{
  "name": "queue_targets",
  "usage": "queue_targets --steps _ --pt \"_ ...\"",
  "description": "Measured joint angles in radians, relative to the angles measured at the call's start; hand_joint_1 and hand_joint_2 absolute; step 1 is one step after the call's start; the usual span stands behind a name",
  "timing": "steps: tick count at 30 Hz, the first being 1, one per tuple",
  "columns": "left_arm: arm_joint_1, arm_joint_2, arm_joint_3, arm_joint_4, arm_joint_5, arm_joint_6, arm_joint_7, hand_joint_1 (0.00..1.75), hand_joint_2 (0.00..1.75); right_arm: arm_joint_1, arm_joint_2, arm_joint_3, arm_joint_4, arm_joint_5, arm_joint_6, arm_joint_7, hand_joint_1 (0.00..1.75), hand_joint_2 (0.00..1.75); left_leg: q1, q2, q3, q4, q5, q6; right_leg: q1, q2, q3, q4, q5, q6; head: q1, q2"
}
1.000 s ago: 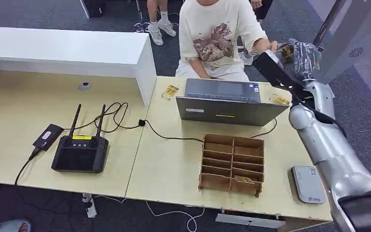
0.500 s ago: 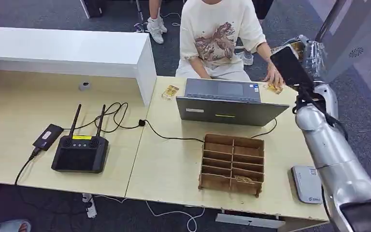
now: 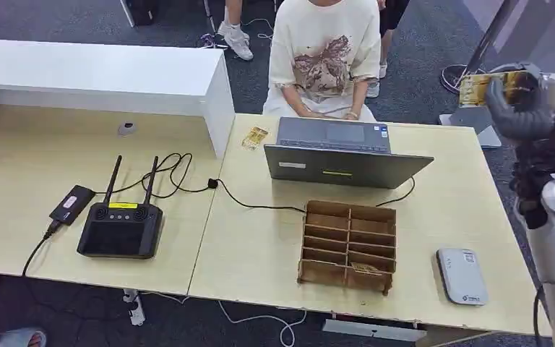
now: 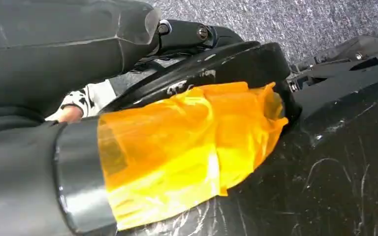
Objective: Pass the card to the sensor for recognition and then transmit it.
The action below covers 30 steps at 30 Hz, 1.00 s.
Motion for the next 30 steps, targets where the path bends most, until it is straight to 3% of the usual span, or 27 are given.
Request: queue_targets --steps 5,7,11,15,22,27,30 --pt "0.007 -0.008 0.02 0.0 0.015 0.018 -0.021 0.0 0.0 0.243 -0.146 -0.15 -0.152 -0.25 0.13 -0.038 1.75 1.75 0.0 -0.006 -0.002 0.0 -0.001 0.002 0.0 -0.006 0.001 -0.001 -0.002 0.002 0.0 0.0" --pt "0.01 -0.011 0.028 0.0 0.016 0.026 -0.025 0.0 0.0 0.379 -0.204 -0.25 -0.22 -0.33 0.195 -0.036 1.75 1.75 0.0 -0.007 -0.003 0.0 -0.002 0.002 0.0 -0.007 0.001 -0.001 -0.002 0.002 0.0 0.0" --pt "0.011 -0.015 0.038 0.0 0.013 0.032 -0.028 0.0 0.0 0.638 -0.278 -0.441 -0.318 -0.397 0.312 0.013 1.75 1.75 0.0 -0.006 -0.004 0.0 -0.003 0.002 0.0 -0.006 0.0 -0.001 -0.003 0.002 0.001 0.0" --pt "0.01 -0.015 0.042 0.0 -0.005 0.031 -0.027 0.0 0.0 0.809 -0.304 -0.568 -0.381 -0.387 0.396 0.066 1.75 1.75 0.0 -0.002 -0.002 -0.001 -0.003 0.002 0.0 -0.002 0.0 -0.001 -0.003 0.002 0.0 0.0" --pt "0.008 -0.015 0.043 0.0 -0.04 0.03 -0.024 0.0 0.0 0.923 -0.312 -0.583 -0.416 -0.266 0.408 0.077 1.75 1.75 0.0 0.001 -0.001 -0.001 -0.002 0.002 0.0 0.0 0.0 0.0 -0.002 0.002 0.0 0.0" --pt "0.008 -0.015 0.043 0.0 -0.052 0.027 -0.028 0.0 0.0 0.934 -0.312 -0.543 -0.416 -0.218 0.39 0.071 1.75 1.75 0.0 0.001 -0.001 -0.001 -0.002 0.002 0.0 0.0 0.0 0.0 -0.002 0.001 0.0 0.0" --pt "0.005 -0.014 0.042 0.0 -0.064 0.024 -0.028 0.0 0.0 0.905 -0.309 -0.479 -0.401 -0.151 0.363 0.074 1.75 1.75 0.0 0.003 0.0 -0.001 -0.002 0.002 0.0 0.003 0.0 0.0 -0.002 0.001 0.0 0.0"
